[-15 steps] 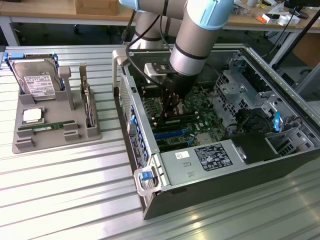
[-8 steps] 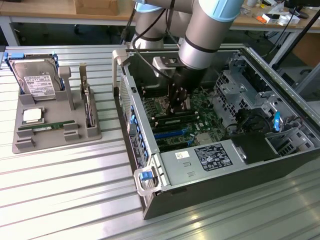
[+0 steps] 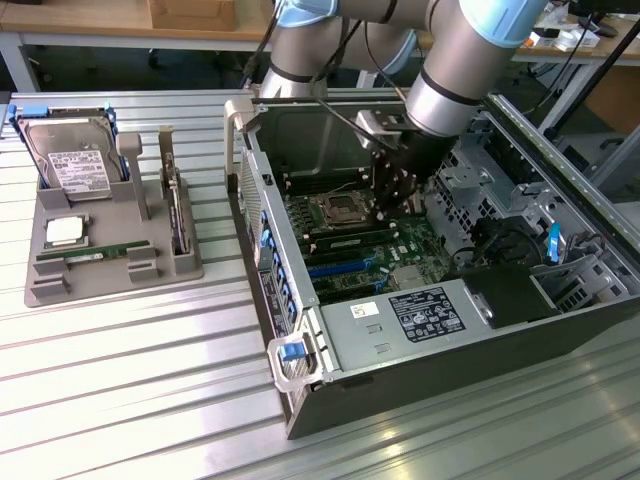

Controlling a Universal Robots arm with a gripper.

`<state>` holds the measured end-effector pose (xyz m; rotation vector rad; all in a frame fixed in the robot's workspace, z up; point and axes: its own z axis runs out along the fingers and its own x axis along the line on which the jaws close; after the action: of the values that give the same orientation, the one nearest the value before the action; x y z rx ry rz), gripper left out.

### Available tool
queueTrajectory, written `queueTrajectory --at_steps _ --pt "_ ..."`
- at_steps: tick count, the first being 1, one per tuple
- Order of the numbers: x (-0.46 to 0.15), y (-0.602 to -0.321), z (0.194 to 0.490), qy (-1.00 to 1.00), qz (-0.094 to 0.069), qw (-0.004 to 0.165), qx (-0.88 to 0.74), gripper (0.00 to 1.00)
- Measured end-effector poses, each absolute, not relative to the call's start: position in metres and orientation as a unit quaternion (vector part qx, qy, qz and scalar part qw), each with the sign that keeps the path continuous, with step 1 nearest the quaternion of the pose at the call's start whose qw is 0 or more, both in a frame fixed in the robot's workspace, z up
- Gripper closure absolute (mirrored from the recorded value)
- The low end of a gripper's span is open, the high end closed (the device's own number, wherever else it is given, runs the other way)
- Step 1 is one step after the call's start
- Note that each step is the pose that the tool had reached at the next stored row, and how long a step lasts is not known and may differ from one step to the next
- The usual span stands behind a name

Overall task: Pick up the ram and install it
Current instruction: 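Press down the ram until it locks into place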

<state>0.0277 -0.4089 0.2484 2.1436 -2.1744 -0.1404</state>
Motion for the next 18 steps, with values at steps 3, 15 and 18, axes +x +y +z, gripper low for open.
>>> queueTrajectory --at_steps 3,15,18 --pt "0.057 -0.410 0.248 -0.710 -0.052 0.048 0.700 0.89" --pt "0.099 -0.410 0.288 -0.710 -0.062 0.051 0.700 0.89" --pt "0.099 -0.410 0.287 -0.711 -0.039 0.028 0.702 0.89"
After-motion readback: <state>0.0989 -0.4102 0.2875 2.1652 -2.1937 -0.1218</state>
